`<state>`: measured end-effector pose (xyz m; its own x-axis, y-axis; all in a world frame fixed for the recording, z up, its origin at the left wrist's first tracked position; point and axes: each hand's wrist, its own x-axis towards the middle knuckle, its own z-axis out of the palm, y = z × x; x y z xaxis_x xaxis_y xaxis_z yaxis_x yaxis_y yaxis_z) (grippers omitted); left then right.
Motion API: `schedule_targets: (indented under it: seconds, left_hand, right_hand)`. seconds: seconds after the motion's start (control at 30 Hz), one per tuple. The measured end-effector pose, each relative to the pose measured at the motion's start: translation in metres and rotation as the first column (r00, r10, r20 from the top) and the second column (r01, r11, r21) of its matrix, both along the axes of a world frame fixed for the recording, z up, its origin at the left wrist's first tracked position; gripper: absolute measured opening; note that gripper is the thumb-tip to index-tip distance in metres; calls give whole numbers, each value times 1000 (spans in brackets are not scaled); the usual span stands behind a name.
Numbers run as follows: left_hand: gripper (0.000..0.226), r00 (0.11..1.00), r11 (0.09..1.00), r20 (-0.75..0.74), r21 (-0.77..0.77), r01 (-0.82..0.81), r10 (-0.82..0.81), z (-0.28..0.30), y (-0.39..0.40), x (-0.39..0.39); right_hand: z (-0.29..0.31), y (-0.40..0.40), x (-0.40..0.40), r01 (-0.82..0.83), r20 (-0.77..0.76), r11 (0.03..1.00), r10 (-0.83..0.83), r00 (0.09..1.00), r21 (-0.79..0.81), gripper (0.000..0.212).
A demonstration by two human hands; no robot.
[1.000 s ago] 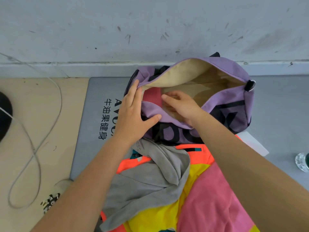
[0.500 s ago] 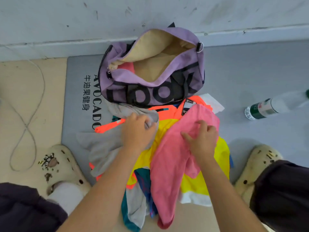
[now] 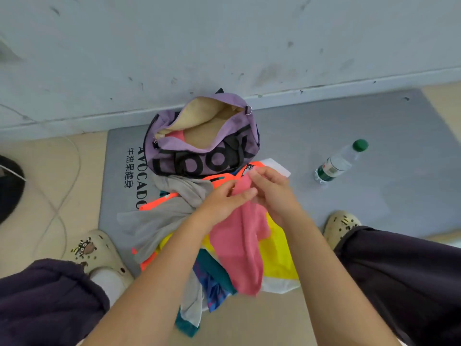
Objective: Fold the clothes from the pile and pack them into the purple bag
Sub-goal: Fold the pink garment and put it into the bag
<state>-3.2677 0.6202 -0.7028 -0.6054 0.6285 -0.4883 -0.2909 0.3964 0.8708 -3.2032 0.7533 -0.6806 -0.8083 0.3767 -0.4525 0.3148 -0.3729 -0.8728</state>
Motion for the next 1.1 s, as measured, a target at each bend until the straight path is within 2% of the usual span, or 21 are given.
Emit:
schedule_targets:
  seconds: [0.03, 0.1, 0.17, 0.27, 0.33, 0.4, 0.53, 0.57, 0.63, 0.7, 0.73, 0.83, 0.9, 0.97, 1.03, 1.1]
  left_hand:
    - [54, 1000, 999, -26, 42, -11, 13, 20, 1, 1]
    - [31, 976, 995, -198, 63, -83, 94, 65, 1, 1]
    - [22, 913, 982, -362, 95, -166, 189, 113, -3, -1]
    - [18, 865, 952, -411, 219, -213, 288, 184, -17, 0]
    - [14, 866, 937, -398, 288, -196, 303, 226, -30, 4]
    - [17, 889, 917, -355, 368, -152, 290, 261, -43, 10]
    - [31, 981, 838, -123, 543, -60, 150, 295, -75, 20]
    - [34, 989, 836, -109, 548, -24, 100, 296, -81, 21]
    - [39, 992, 859, -113, 511, 14, 51, 290, -91, 20]
    - [35, 986, 900, -127, 434, -44, 109, 276, -96, 18]
    - [30, 977, 918, -139, 385, -95, 159, 267, -96, 17]
    - [18, 920, 963, -307, 194, -188, 242, 245, -90, 15]
    - [13, 887, 962, -381, 170, -212, 262, 239, -87, 15]
    - [17, 909, 971, -384, 226, -78, 162, 241, -87, 19]
    - [34, 934, 960, -358, 254, 122, -24, 241, -87, 28]
    - [48, 930, 962, -344, 186, 201, -128, 238, -85, 38]
  right_hand:
    - [22, -1, 0, 15, -45, 1000, -16, 999, -14, 10]
    - [67, -2, -2, 36, -117, 999, -36, 993, -4, 11]
    - [111, -2, -1, 31, -165, 995, -15, 986, 93, 13]
    - [171, -8, 3, -19, -226, 960, 84, 970, 278, 16]
    - [207, -16, 6, -86, -254, 926, 188, 949, 367, 17]
    - [236, -25, 11, -191, -243, 873, 325, 914, 449, 28]
    - [267, -33, 27, -343, -156, 690, 551, 820, 637, 63]
    - [271, -33, 30, -367, -127, 640, 591, 797, 675, 64]
    - [269, -33, 36, -438, -59, 570, 653, 755, 696, 49]
    - [261, -33, 41, -496, -50, 593, 672, 739, 634, 22]
    - [256, -34, 43, -500, -70, 629, 660, 748, 596, 19]
    - [242, -39, 43, -463, -113, 727, 589, 800, 508, 23]
    - [237, -41, 40, -451, -107, 727, 578, 809, 517, 26]
    - [235, -41, 39, -457, -150, 742, 588, 795, 490, 26]
    - [234, -40, 41, -462, -210, 779, 581, 787, 424, 20]
    - [235, -38, 45, -453, -223, 789, 571, 790, 415, 28]
